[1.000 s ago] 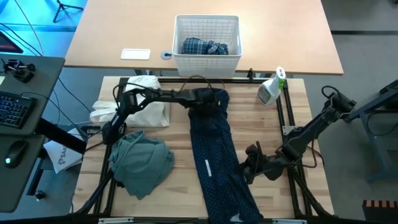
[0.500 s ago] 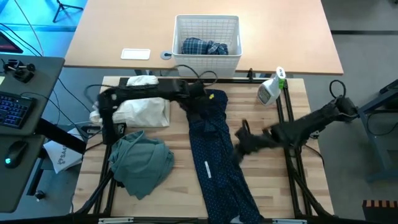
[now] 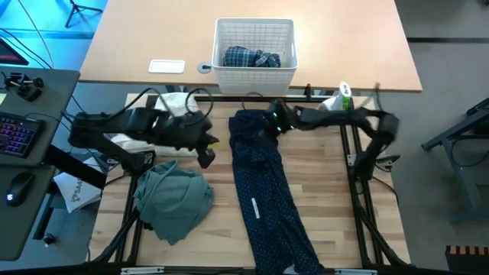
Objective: Fold Laundry from Bin
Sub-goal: Fold the dark blue polo
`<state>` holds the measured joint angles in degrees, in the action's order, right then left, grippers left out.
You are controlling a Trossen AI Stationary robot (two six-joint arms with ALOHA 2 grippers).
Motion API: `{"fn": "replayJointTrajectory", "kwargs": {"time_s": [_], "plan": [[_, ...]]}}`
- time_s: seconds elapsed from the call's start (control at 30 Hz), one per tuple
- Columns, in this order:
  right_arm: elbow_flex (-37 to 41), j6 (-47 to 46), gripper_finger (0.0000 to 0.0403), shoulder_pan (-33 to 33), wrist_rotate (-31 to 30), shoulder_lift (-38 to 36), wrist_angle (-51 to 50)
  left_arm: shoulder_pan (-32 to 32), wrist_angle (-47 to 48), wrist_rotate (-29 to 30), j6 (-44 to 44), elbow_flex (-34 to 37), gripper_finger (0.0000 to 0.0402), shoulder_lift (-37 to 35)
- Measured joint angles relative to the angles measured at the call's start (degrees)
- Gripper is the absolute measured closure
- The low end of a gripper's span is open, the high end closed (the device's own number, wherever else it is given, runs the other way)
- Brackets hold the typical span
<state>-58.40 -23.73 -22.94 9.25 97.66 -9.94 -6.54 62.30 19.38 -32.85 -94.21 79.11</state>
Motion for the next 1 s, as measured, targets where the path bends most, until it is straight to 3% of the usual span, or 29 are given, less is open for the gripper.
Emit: {"fn": "replayJointTrajectory", "kwargs": {"time_s": [0.1, 0.27, 0.37, 0.47, 0.57, 0.8, 1.0], "plan": [[-5.94, 3.3, 0.0402, -3.21, 0.21, 7.74, -0.22, -3.2, 0.15, 4.12, -3.17, 0.0, 0.0402, -0.98], [-12.97, 4.8, 0.0402, -6.29, -1.03, 17.17, -5.22, -5.44, 2.39, 5.18, -5.91, 0.07, 0.0402, -0.66], [-14.27, 4.97, 0.0402, -7.13, -10.18, 17.74, -8.97, -6.05, 4.85, 5.19, -6.9, 0.09, 0.0402, -0.45], [-14.18, 4.89, 0.0403, -8.45, -19.84, 16.42, -10.22, -6.06, 7.57, 6.43, -7.45, 0.09, 0.0402, -0.21], [-15.32, 4.81, 0.0403, -10.63, -24.3, 15.23, -9.72, -6.01, 10.15, 7.67, -7.2, 0.09, 0.0402, -0.2], [-21.3, 10.6, 0.0403, -13.16, -19.42, 13.02, -17.3, -4.84, 11.76, 8.57, -1.2, 0.09, 0.0402, -0.37], [-21.64, 17.63, 0.0403, -6.82, -19.51, 1.52, -27.61, -3.82, 11.87, 8.24, 6.05, 0.09, 0.0401, -0.37]]}}
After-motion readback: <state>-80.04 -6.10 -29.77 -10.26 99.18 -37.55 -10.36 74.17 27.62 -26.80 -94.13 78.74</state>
